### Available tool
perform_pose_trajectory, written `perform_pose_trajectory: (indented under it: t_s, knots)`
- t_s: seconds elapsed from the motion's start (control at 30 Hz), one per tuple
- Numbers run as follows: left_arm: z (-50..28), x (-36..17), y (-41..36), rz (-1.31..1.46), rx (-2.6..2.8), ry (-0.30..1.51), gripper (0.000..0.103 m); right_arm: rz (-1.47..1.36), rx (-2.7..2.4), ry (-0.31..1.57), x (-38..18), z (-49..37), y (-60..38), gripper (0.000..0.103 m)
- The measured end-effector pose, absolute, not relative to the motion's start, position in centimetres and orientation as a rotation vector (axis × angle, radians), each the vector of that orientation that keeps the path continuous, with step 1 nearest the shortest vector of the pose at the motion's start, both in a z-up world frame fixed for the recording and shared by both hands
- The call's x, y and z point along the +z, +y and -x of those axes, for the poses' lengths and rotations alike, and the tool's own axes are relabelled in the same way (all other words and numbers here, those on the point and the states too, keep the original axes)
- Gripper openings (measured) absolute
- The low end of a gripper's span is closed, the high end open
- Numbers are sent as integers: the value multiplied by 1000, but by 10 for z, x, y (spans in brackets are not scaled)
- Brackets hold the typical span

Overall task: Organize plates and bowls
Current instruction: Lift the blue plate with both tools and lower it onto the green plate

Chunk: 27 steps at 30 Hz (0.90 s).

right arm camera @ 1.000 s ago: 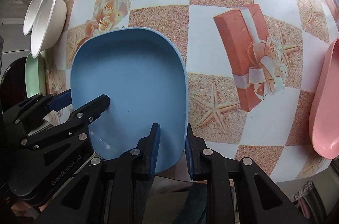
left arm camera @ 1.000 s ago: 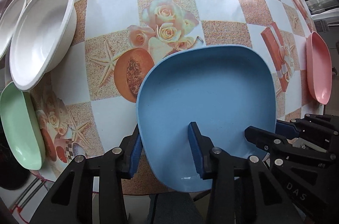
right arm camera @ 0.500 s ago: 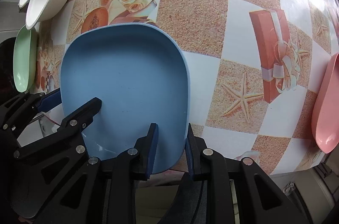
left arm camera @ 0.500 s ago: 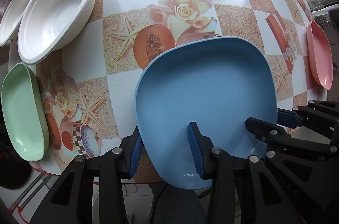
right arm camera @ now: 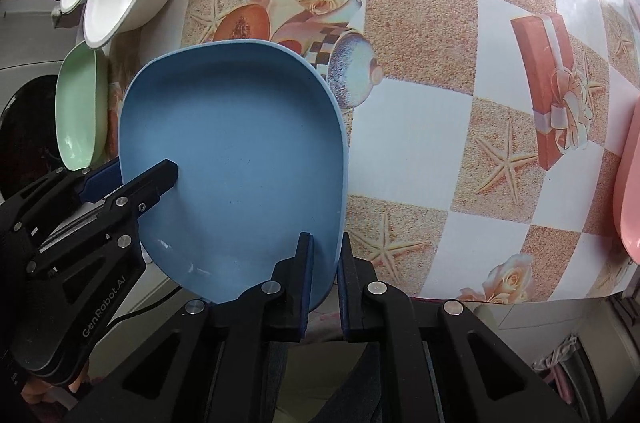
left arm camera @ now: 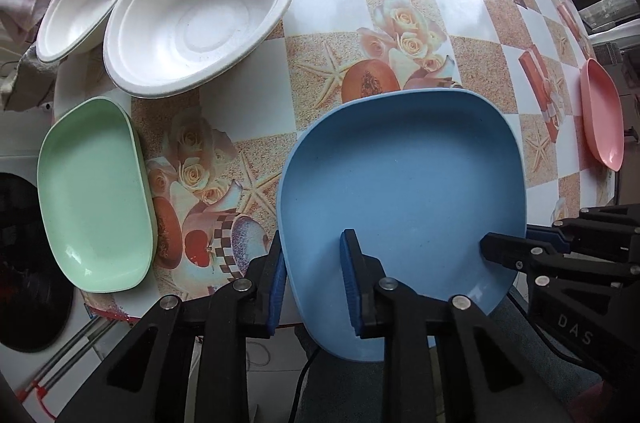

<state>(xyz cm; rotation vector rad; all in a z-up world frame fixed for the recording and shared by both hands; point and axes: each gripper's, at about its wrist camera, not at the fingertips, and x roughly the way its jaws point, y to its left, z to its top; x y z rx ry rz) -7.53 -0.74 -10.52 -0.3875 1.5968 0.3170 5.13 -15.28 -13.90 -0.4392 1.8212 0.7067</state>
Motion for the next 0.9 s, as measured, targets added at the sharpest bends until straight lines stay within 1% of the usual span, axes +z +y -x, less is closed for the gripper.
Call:
perform_pose_trajectory:
  t_s: [0.47,0.63,0.7,0.9]
  knots:
    - [115,-60,73,398,400,1531,28,474,799,1759,-105,-15,-76,14]
    - [119,-54,96,394,432,1510,28,499,834,1745,-97,3,-42,14]
    - [109,-68,90,397,447,1504,28,514,848,1740,-94,11,-29,14]
    - [127,-66,107,420,506,1496,28,524,884,1768,-97,30,20,14]
